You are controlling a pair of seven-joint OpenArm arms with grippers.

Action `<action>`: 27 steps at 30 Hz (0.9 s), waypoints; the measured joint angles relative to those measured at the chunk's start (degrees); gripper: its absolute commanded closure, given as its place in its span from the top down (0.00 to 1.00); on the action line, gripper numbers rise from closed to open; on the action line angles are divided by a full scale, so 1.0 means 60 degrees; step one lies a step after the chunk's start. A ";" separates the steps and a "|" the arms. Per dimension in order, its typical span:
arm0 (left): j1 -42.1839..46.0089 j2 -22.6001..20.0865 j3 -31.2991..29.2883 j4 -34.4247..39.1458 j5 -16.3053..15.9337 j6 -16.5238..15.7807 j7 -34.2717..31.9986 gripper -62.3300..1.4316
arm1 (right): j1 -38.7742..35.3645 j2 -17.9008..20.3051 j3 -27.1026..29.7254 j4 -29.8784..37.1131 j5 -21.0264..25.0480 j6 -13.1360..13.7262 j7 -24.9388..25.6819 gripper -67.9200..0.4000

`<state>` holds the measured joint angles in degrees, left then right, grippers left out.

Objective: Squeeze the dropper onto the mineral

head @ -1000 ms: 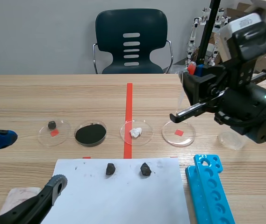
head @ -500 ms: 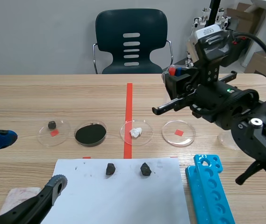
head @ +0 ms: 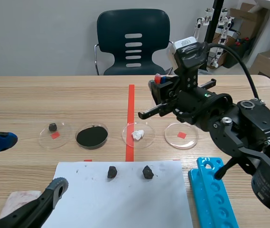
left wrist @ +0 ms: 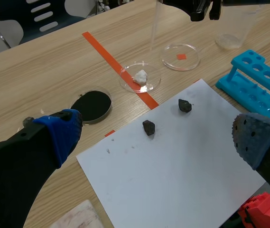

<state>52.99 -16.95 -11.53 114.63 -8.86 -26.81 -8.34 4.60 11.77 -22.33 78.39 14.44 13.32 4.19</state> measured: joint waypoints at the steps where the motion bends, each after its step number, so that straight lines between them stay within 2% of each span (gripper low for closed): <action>1: 0.0000 0.0000 0.0000 0.0000 0.0000 0.0000 0.0000 1.00 | 0.0025 -0.0007 0.0000 -0.0029 0.0000 -0.0004 0.0007 0.14; 12: 0.0000 0.0000 0.0000 0.0000 0.0000 0.0000 0.0000 1.00 | 0.0098 -0.0321 -0.0051 -0.0033 -0.0004 0.0036 0.0036 0.14; 21: 0.0000 0.0000 0.0000 0.0000 0.0000 0.0000 0.0000 1.00 | 0.0098 -0.0321 -0.0608 -0.0029 -0.0004 0.0040 0.0033 0.14; 27: 0.0000 0.0000 0.0000 0.0000 0.0000 0.0000 0.0000 1.00 | 0.0102 -0.0317 -0.0623 -0.0033 -0.0007 0.0036 0.0033 0.14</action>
<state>52.99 -16.95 -11.53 114.63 -8.86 -26.81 -8.34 5.21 9.87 -26.06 78.19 14.39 13.54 4.38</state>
